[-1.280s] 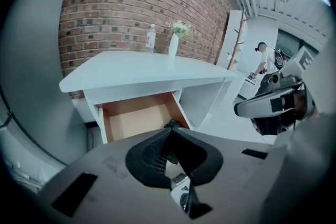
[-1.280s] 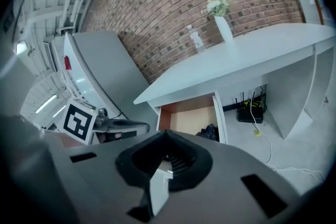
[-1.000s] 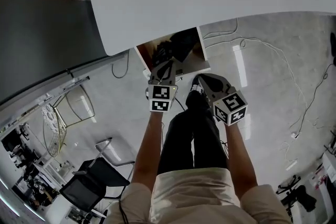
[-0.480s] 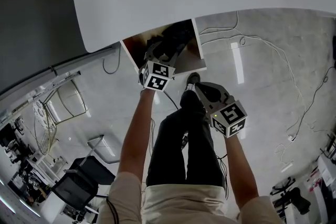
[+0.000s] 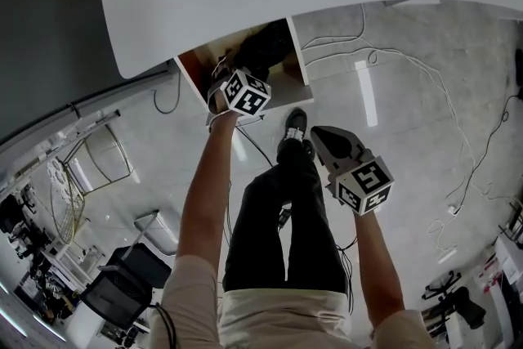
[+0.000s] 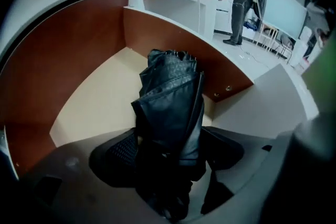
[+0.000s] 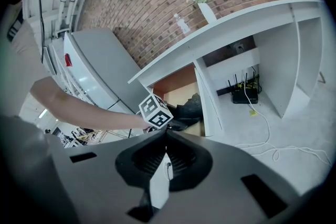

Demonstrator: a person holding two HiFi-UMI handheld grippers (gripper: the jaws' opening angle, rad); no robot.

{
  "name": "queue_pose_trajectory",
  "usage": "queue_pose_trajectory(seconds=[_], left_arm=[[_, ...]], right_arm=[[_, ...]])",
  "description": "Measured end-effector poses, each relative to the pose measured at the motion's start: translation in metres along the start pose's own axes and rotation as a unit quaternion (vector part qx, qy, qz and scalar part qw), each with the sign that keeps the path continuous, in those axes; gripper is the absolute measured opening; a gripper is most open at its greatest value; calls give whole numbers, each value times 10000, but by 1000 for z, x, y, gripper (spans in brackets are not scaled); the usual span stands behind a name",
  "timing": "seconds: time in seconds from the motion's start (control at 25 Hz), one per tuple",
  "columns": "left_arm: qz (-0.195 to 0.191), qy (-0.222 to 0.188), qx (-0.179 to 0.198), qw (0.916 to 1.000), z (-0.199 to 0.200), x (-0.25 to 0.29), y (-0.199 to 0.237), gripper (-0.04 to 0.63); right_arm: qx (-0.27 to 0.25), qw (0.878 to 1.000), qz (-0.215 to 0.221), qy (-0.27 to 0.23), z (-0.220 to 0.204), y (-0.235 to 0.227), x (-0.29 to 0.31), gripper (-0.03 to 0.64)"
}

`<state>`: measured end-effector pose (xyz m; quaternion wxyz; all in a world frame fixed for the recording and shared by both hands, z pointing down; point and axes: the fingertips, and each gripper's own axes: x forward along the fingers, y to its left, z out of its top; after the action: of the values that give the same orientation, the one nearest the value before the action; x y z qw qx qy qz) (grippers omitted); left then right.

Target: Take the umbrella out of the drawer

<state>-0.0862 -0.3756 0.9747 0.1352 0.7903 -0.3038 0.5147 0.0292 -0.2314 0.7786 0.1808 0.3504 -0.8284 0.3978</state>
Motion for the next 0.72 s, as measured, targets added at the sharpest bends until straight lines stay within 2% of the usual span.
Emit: queue_pose_trajectory(seconds=[0.16,0.36,0.52,0.72], left_arm=[[116,126,361,9992,-5,16,4,341],[503,264,905,9943,-9,25,9,341],[609,217,952,9934,-9,24,14,337],[594,25,765,9953,-6,20,18,270]], right_arm=[[-33,10000,-27,45,-7,-1,-3,67],[-164,9997,-101,170,-13,-4,-6,69],[-188,9995,-199,153,-12,-8,-7,69],[-203,9993,-311,101,-11,-14,-8,69]])
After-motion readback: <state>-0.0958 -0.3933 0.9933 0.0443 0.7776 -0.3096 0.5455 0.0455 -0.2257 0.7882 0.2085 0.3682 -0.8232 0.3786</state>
